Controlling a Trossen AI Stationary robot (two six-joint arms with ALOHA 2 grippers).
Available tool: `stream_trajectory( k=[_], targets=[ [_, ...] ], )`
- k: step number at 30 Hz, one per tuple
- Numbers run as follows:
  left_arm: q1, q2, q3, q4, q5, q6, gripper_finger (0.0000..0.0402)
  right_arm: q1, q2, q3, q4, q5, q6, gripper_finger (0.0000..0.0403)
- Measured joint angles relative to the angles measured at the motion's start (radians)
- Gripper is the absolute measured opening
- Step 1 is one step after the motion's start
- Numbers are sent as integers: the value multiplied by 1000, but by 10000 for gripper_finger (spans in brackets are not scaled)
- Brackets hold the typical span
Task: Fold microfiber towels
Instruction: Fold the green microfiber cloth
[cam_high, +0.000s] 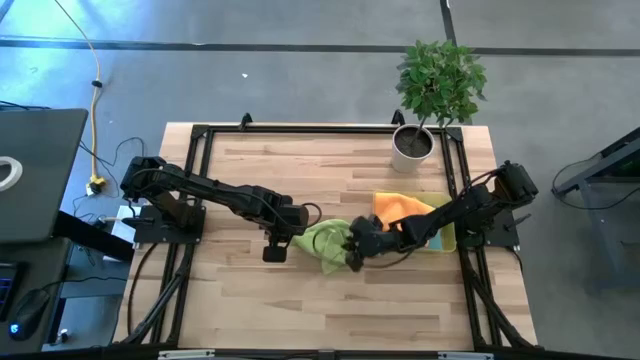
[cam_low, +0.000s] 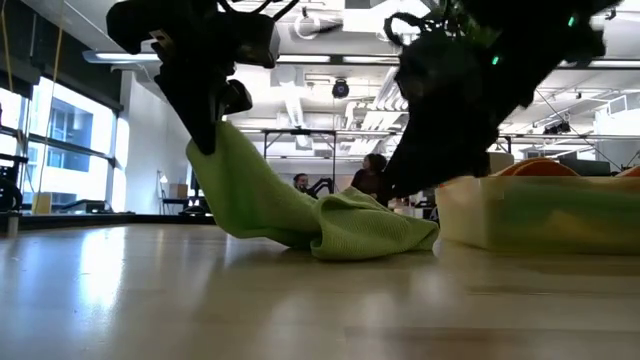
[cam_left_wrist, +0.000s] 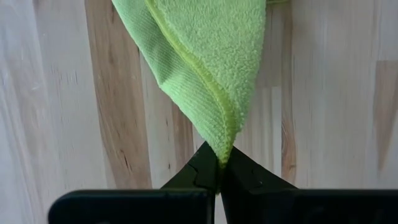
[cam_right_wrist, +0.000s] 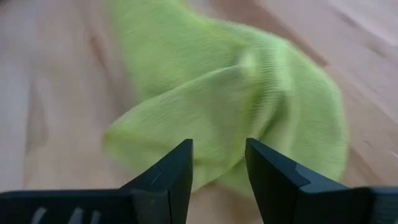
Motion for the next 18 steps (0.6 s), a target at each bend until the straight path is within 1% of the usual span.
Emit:
stream_trajectory(
  k=[4,6,9,18],
  targets=[
    [0,0,0,13,0,0,0,-48,0,-83,177,6,132,138],
    [0,0,0,26,0,0,0,-61,0,-106,220,4,154,138],
    [1,0,0,28,0,12,0,-75,0,-109,249,-12,149,138],
    [19,0,0,28,0,18,0,-92,0,-109,246,-72,143,138]
  ],
)
